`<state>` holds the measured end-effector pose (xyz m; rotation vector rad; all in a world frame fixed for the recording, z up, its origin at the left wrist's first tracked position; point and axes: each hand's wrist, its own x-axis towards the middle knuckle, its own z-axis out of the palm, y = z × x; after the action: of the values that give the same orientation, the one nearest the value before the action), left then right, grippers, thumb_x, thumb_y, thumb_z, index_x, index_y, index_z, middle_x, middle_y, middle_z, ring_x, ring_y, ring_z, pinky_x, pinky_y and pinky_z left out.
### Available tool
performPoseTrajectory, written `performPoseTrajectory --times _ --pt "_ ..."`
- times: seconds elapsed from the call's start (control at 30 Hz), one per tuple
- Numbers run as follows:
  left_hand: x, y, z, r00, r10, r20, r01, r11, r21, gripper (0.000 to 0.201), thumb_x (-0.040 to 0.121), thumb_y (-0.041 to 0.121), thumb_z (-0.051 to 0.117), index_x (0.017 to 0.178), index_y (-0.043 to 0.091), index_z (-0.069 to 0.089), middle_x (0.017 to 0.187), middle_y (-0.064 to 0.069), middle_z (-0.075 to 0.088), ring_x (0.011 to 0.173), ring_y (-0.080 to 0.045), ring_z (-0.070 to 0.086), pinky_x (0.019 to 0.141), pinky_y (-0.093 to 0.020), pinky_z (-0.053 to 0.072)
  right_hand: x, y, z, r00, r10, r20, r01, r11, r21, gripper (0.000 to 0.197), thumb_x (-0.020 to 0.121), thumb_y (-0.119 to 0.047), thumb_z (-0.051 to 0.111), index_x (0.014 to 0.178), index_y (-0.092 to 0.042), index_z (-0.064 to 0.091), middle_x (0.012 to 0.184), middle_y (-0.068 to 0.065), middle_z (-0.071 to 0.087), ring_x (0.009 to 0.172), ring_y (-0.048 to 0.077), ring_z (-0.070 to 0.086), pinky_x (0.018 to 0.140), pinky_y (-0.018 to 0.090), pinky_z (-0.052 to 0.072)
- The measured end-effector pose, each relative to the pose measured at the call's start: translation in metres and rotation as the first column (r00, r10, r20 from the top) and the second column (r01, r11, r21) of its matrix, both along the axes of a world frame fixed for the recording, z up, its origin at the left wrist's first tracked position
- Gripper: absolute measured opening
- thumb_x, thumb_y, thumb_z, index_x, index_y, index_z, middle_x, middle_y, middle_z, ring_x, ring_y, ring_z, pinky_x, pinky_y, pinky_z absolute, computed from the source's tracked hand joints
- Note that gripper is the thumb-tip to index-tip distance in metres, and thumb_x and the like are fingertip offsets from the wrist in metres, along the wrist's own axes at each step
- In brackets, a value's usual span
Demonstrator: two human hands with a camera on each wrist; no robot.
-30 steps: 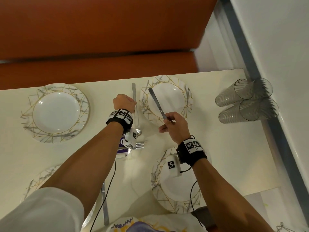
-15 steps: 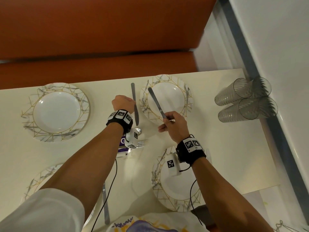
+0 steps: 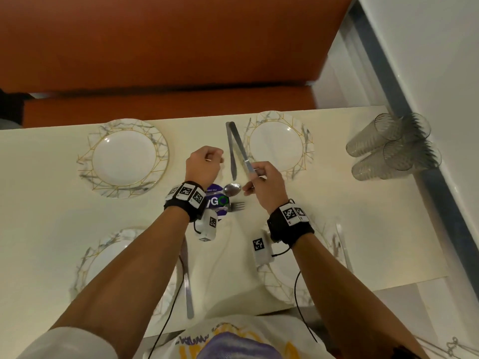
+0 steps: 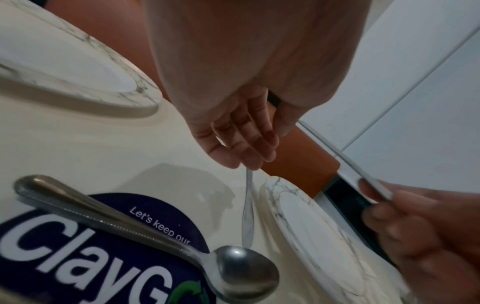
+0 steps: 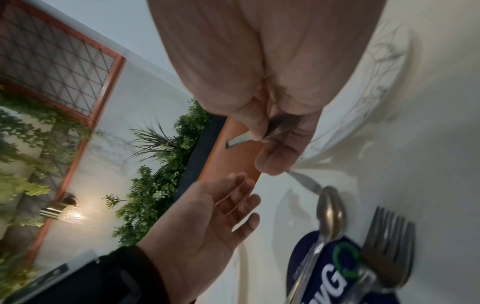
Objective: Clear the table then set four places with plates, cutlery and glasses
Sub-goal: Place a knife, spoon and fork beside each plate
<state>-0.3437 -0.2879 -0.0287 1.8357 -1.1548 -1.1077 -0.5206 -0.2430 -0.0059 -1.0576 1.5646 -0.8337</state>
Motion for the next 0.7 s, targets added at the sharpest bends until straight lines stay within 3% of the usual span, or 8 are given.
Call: performPoseTrajectory --times 0.13,0.23,0.47,0.6,0.7 --pt "0.007 0.028 0.026 0.994 -0.024 -0.111 0.016 0.997 -0.078 0.018 0.101 0.03 0.061 0.104 0.018 0.075 0.089 0.005 0.079 0.077 -0.012 0.074 0.068 -0.023 0.055 0.035 0.017 0.01 0.998 0.023 0.062 -0.021 0.999 -0.034 0.017 0.099 0.0 0.052 0.115 -0.002 0.056 0.101 0.014 0.059 0.058 0.021 0.07 0.057 0.039 0.061" --pt "0.019 0.049 0.039 0.989 -0.011 -0.145 -0.007 0.993 -0.121 0.014 0.097 0.023 0.067 0.109 0.018 0.073 0.093 0.003 0.078 0.076 -0.011 0.075 0.068 -0.021 0.057 0.058 0.03 0.019 0.996 0.053 0.072 -0.053 0.999 -0.006 0.019 0.098 -0.002 0.053 0.116 -0.005 0.057 0.098 0.009 0.06 0.064 0.027 0.071 0.063 0.046 0.063" --pt "0.064 0.093 0.057 0.957 0.162 -0.24 -0.182 0.981 -0.063 0.02 0.091 0.009 0.071 0.111 0.013 0.068 0.097 -0.012 0.076 0.081 -0.021 0.074 0.069 -0.031 0.059 0.099 0.048 0.032 0.948 0.292 -0.13 -0.303 0.949 -0.081 0.018 0.092 -0.016 0.067 0.11 -0.015 0.064 0.087 0.0 0.07 0.078 0.016 0.07 0.065 0.031 0.059" --pt "0.094 0.113 0.06 0.938 0.225 -0.263 -0.247 0.968 -0.051 0.02 0.091 0.006 0.068 0.111 0.013 0.067 0.098 -0.013 0.075 0.083 -0.019 0.071 0.068 -0.028 0.058 0.128 0.055 0.035 0.91 0.401 -0.105 -0.41 0.907 -0.097 0.018 0.09 -0.017 0.071 0.107 -0.016 0.065 0.088 0.0 0.071 0.076 0.014 0.07 0.058 0.024 0.058" --pt "0.125 0.118 0.059 0.914 0.285 -0.289 -0.3 0.954 -0.007 0.018 0.092 0.005 0.066 0.108 0.014 0.067 0.092 -0.009 0.074 0.082 -0.02 0.07 0.072 -0.032 0.058 0.155 0.058 0.034 0.886 0.451 -0.106 -0.46 0.884 -0.089 0.018 0.088 -0.023 0.071 0.106 -0.02 0.068 0.085 -0.003 0.071 0.077 0.016 0.071 0.066 0.03 0.056"
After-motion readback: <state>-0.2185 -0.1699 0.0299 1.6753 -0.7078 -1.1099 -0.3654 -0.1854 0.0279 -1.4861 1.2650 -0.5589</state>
